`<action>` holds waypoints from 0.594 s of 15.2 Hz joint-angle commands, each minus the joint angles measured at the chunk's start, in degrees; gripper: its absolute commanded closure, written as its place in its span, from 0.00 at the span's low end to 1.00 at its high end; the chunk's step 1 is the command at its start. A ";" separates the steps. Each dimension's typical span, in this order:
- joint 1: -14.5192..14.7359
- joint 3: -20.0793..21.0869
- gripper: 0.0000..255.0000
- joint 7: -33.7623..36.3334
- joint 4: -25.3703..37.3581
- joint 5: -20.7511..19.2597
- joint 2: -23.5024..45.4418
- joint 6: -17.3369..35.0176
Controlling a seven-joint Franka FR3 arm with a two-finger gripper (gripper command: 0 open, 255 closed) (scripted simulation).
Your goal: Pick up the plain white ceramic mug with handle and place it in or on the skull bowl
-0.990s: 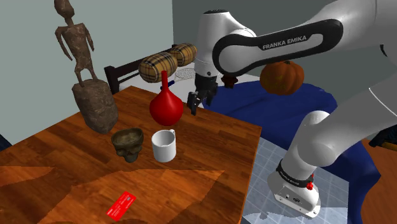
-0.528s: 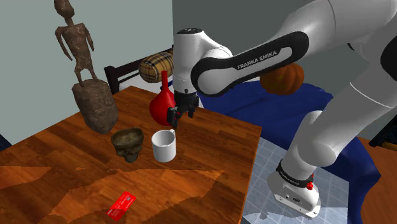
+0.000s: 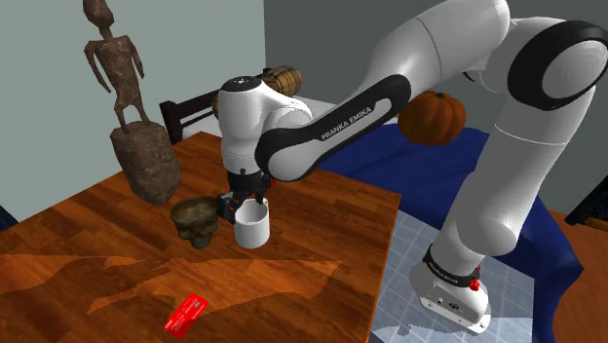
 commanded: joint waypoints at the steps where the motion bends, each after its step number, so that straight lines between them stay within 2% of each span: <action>1: 1.22 0.58 0.00 3.14 3.01 -3.33 4.39 0.66; 9: 2.04 -0.44 0.00 5.61 1.89 -6.93 8.82 5.42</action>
